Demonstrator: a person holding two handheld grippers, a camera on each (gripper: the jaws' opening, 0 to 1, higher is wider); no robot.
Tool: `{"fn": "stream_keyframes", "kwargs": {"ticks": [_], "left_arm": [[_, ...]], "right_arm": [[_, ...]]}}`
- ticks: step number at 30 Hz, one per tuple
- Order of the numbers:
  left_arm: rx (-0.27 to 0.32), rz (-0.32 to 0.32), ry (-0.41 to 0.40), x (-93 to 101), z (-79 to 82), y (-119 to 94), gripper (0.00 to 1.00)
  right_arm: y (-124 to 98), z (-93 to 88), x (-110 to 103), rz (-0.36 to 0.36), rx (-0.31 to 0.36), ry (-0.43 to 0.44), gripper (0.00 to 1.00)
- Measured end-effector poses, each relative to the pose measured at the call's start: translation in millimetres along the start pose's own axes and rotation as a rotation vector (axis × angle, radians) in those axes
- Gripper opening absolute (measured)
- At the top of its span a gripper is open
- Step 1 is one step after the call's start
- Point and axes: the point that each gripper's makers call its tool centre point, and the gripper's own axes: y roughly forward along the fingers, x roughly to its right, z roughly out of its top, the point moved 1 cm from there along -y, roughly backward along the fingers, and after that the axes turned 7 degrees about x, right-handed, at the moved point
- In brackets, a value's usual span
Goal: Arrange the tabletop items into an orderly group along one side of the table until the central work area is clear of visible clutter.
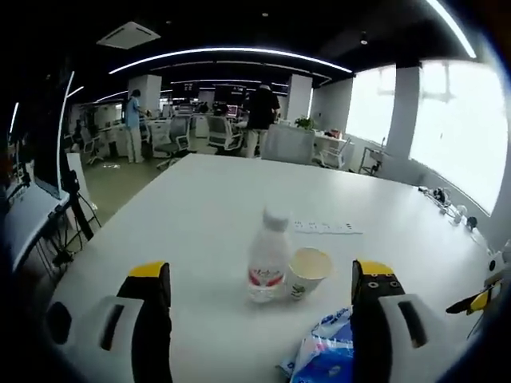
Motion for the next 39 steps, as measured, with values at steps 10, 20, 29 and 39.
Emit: {"fn": "stream_keyframes", "kwargs": {"ticks": [10,20,29,39], "left_arm": [[-0.017,0.000,-0.002,-8.8,-14.8,-40.6,0.90],[-0.023,-0.010,-0.021,-13.9,-19.9,-51.4,0.89],[-0.045,-0.045,-0.026,-11.3,-30.5,-48.9,0.88],[-0.053,-0.079,-0.035,-5.9,-33.0,-40.4,0.87]], "right_arm": [[-9.9,-20.9,-9.0,-0.008,0.013,0.012,0.60],[-16.8,-41.9,-18.7,-0.011,0.018,0.034,0.65],[-27.3,-48.3,-20.6,-0.030,0.051,0.063,0.65],[-47.8,-45.8,-12.5,-0.090,0.122,0.093,0.65]]}}
